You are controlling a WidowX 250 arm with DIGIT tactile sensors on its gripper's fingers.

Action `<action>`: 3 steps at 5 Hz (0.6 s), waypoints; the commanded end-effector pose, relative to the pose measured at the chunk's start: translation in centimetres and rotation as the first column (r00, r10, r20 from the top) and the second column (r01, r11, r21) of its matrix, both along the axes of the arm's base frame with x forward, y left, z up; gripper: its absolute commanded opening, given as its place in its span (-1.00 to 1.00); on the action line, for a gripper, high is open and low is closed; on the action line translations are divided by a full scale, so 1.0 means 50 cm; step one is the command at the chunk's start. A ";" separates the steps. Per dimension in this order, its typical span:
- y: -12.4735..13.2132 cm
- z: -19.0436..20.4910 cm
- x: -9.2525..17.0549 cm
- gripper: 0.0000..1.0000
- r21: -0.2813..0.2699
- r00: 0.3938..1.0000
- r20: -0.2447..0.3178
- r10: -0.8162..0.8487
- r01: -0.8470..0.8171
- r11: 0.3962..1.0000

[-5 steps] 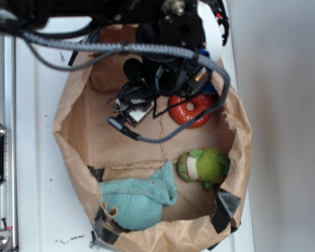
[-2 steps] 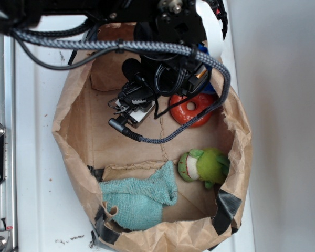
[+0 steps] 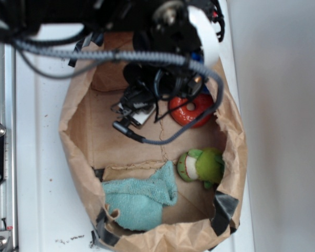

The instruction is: Grab the blue sponge.

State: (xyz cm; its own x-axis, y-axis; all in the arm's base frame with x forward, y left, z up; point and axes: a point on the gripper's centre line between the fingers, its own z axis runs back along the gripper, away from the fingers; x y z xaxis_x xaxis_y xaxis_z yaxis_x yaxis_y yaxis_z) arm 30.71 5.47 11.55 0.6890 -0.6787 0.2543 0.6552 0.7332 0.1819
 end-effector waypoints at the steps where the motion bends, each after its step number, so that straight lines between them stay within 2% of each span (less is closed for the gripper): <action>1: -0.021 -0.010 0.021 1.00 -0.025 0.998 0.008 0.055 -0.055 0.998; 2: -0.021 -0.027 0.035 1.00 -0.016 0.996 0.015 0.083 -0.083 0.996; 3: -0.020 -0.045 0.052 1.00 -0.009 0.987 -0.026 0.161 -0.161 0.987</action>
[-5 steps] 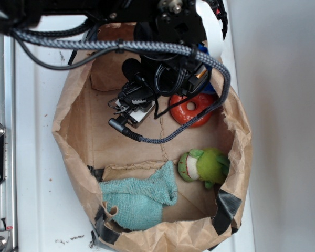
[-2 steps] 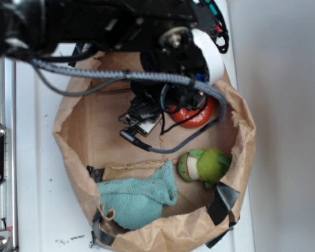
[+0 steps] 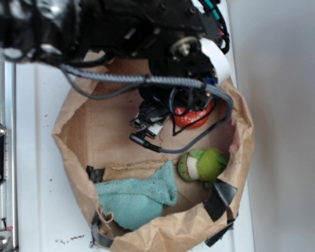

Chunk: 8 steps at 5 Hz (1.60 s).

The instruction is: Grab the blue sponge.

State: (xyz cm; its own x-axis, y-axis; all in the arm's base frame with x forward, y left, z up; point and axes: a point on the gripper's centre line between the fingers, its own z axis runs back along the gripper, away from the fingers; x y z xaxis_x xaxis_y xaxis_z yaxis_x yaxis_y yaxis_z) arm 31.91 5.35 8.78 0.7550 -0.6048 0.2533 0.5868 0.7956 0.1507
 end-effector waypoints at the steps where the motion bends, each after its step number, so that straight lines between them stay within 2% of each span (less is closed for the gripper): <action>1: -0.017 0.007 0.028 1.00 0.015 0.994 -0.047 0.095 -0.094 0.995; 2: -0.014 0.003 0.034 1.00 0.041 0.992 -0.029 0.119 -0.118 0.992; 3: -0.010 -0.011 0.043 1.00 0.105 0.990 0.046 0.134 -0.138 0.985; 4: 0.003 -0.003 0.048 1.00 0.108 0.990 0.051 0.129 -0.134 0.985; 6: 0.025 0.041 0.024 1.00 0.042 0.995 0.033 0.093 -0.095 0.995; 8: -0.010 0.083 -0.050 1.00 0.003 0.997 0.062 -0.042 0.042 0.999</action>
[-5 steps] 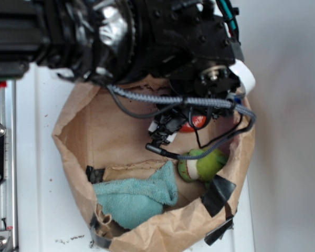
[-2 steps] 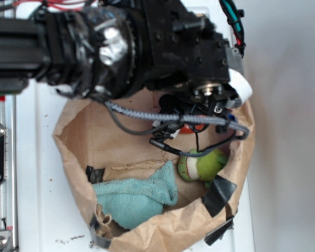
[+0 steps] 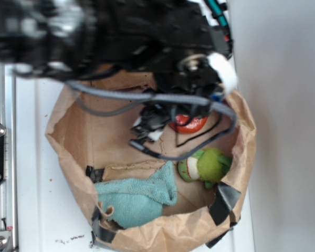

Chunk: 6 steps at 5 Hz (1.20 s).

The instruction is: Grab the blue sponge.

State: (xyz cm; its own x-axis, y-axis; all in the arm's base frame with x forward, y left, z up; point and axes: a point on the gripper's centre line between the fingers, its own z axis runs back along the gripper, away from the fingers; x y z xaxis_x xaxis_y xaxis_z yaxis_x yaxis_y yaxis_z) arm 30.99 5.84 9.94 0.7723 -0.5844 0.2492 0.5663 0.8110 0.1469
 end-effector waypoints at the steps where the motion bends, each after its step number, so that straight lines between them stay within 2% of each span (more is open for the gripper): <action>1: -0.032 0.070 -0.054 1.00 0.015 0.991 0.089 -0.098 0.097 0.995; 2: -0.040 0.088 -0.084 1.00 0.005 0.981 0.125 -0.145 0.146 0.989; 3: -0.037 0.063 -0.074 1.00 0.043 0.985 0.117 -0.130 0.126 0.991; 5: -0.006 0.014 -0.010 1.00 0.091 0.997 0.063 -0.037 0.031 0.995; 6: 0.011 0.005 -0.003 1.00 0.108 0.996 0.088 -0.010 0.000 0.994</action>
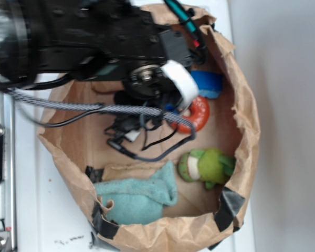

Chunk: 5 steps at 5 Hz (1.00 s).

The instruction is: Grab the blue sponge.

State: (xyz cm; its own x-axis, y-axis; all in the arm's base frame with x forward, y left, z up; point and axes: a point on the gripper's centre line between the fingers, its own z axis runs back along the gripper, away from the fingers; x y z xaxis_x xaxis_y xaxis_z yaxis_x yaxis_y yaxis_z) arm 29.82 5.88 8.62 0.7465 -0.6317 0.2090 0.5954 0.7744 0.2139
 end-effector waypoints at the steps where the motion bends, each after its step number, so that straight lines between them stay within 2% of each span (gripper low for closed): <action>1: 0.028 0.019 0.027 1.00 0.050 0.994 0.092 0.049 -0.054 0.997; 3: 0.040 -0.008 0.051 1.00 0.093 0.989 0.118 0.092 -0.103 0.990; 5: 0.026 -0.034 0.067 1.00 0.110 0.978 0.173 0.118 -0.139 0.984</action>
